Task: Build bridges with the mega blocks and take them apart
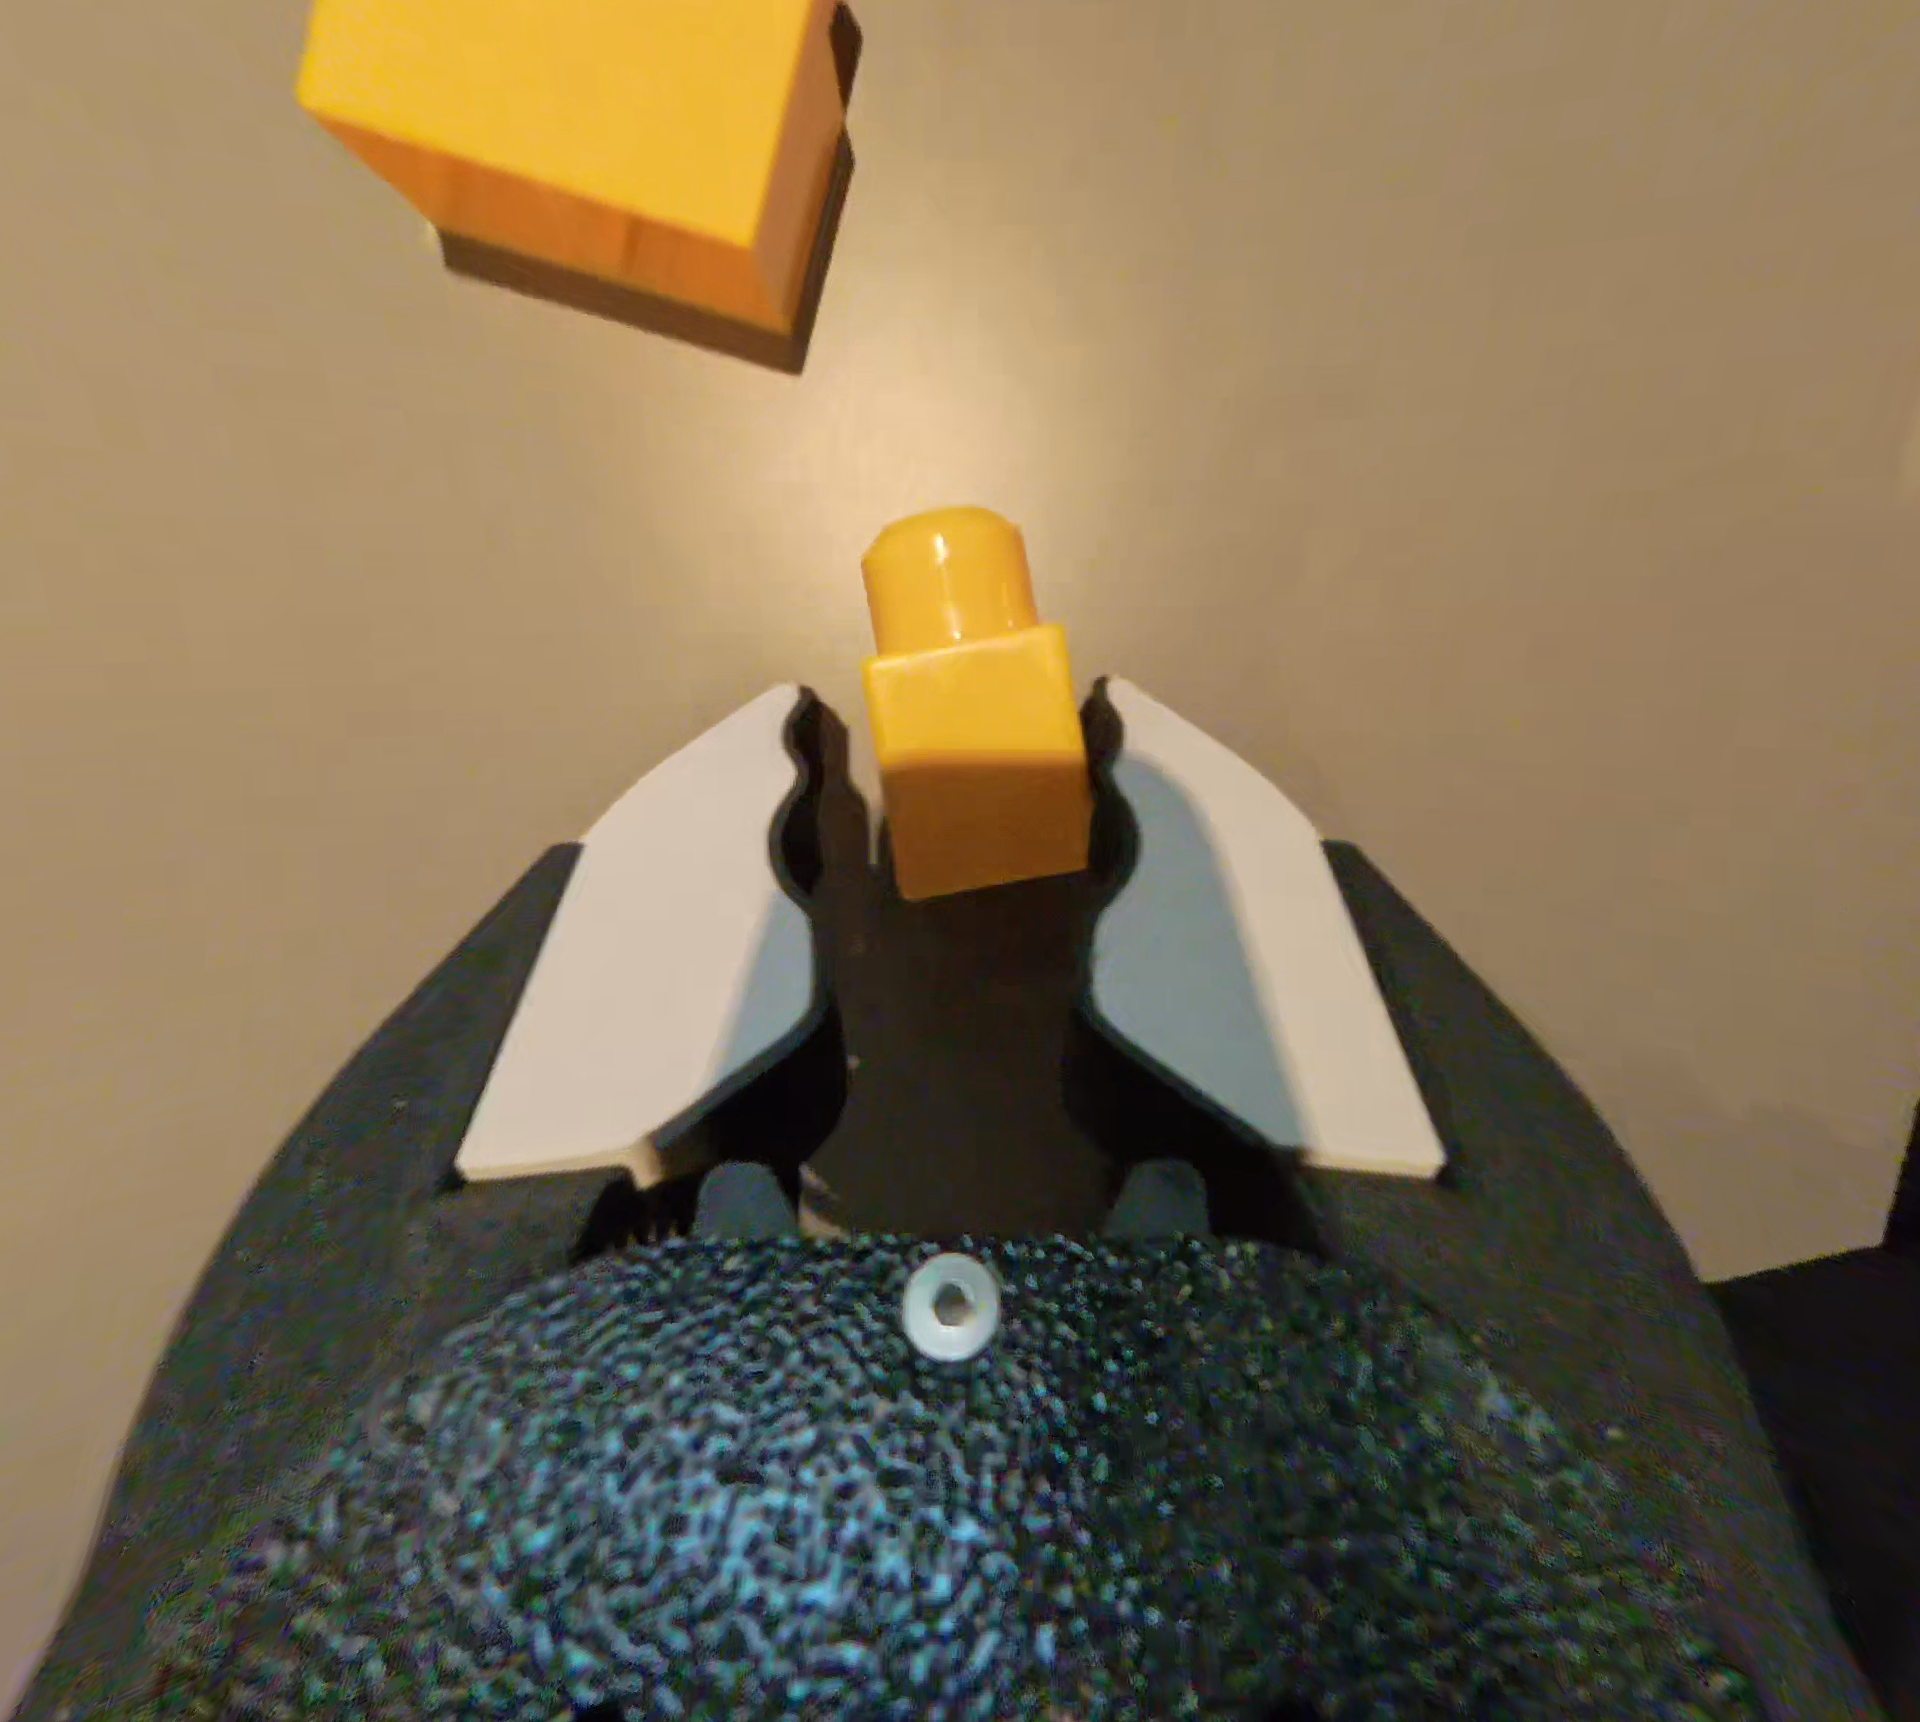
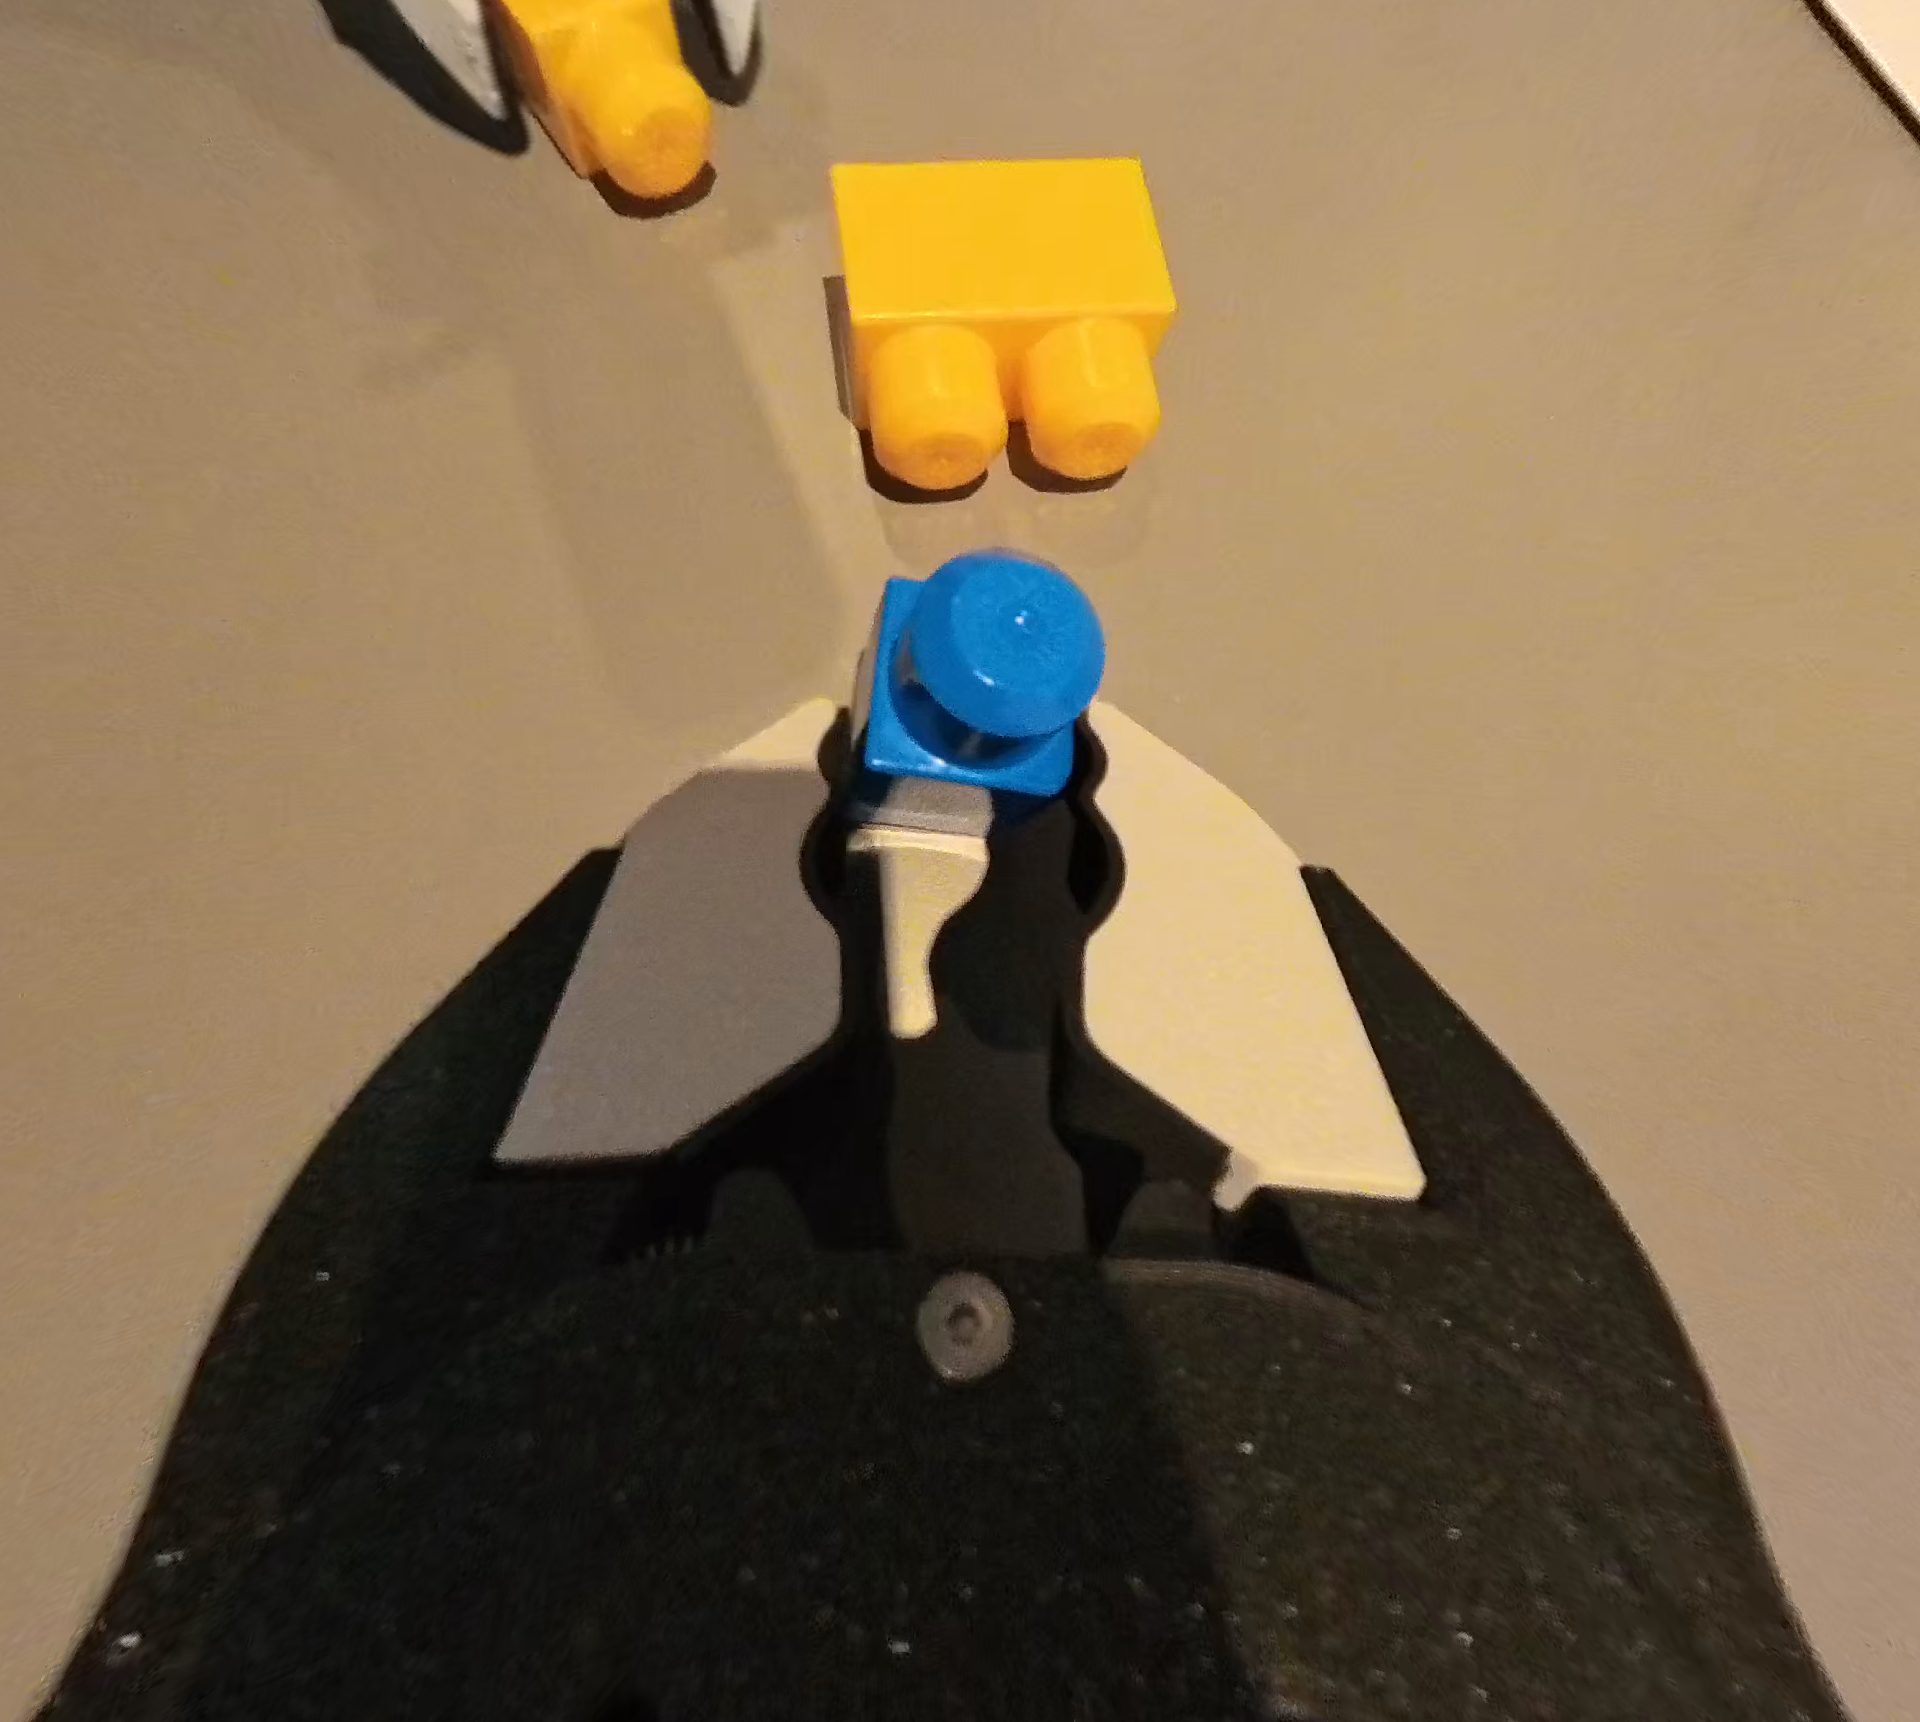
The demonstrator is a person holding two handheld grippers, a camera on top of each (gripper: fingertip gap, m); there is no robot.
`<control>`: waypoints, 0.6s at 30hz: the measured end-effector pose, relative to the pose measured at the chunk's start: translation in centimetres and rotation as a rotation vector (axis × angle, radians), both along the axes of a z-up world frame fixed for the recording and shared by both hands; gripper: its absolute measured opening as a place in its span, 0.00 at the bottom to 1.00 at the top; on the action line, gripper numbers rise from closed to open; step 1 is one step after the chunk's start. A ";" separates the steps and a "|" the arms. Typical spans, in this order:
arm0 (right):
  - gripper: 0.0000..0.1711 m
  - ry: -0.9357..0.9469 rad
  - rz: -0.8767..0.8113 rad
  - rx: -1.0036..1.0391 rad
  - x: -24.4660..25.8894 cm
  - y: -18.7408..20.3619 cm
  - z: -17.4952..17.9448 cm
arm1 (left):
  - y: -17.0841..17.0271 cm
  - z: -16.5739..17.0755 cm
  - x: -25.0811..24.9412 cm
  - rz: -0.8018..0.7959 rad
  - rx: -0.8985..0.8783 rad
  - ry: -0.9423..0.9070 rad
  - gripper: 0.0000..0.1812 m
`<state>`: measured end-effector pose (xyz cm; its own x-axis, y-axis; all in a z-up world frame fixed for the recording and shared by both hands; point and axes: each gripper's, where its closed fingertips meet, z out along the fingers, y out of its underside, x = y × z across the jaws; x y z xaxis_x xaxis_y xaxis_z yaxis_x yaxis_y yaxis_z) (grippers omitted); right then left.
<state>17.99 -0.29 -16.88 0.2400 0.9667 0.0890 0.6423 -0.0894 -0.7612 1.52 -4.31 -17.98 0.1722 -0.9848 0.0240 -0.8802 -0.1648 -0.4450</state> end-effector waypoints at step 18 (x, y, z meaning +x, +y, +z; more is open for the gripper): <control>0.26 0.427 0.082 0.249 -1.3 -2.2 9.7 | 1.2 8.7 10.5 -0.056 0.279 -0.632 0.20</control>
